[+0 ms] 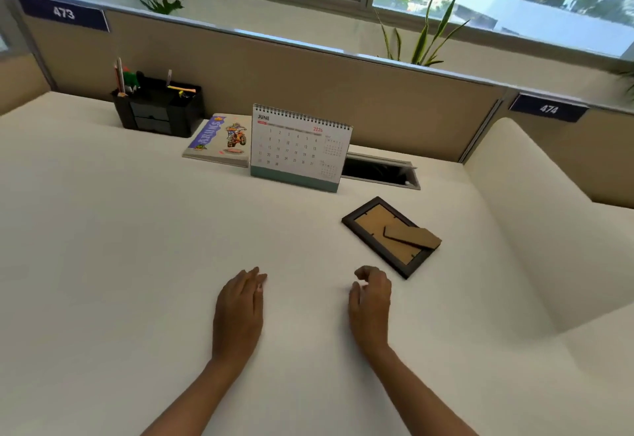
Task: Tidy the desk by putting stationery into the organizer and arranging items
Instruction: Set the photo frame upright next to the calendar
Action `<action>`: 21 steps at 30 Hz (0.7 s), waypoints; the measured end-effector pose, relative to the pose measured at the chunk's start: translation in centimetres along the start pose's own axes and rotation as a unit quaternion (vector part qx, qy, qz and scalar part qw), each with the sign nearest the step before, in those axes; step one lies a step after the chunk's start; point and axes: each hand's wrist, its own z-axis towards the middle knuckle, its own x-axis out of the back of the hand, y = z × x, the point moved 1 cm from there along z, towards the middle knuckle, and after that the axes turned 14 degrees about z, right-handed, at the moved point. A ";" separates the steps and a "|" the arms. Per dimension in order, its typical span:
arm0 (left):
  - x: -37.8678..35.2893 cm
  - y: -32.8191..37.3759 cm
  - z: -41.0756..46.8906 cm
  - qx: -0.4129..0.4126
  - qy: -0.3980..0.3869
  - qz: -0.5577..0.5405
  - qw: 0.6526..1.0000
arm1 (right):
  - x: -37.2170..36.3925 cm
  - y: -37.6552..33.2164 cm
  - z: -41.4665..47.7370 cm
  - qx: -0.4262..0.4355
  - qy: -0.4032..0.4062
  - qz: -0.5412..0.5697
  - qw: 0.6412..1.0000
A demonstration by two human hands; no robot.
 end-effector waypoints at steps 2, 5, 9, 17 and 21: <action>-0.8 1.7 -0.8 -0.006 -0.020 0.030 0.999 | 3.3 1.9 3.5 0.002 0.012 -0.025 1.000; -1.6 3.0 -1.9 -0.016 -0.045 0.072 0.996 | 6.7 4.0 7.9 0.005 -0.005 -0.087 0.996; -1.6 3.6 -2.1 -0.016 -0.071 0.103 0.992 | 8.6 6.1 11.6 -0.035 -0.064 -0.122 0.990; -3.0 5.6 -1.1 -0.025 -0.120 0.141 0.982 | 9.1 6.7 14.8 -0.112 -0.192 -0.280 0.934; -4.0 7.1 -0.2 -0.054 -0.154 0.191 0.968 | 9.2 6.6 15.7 -0.130 -0.281 -0.310 0.899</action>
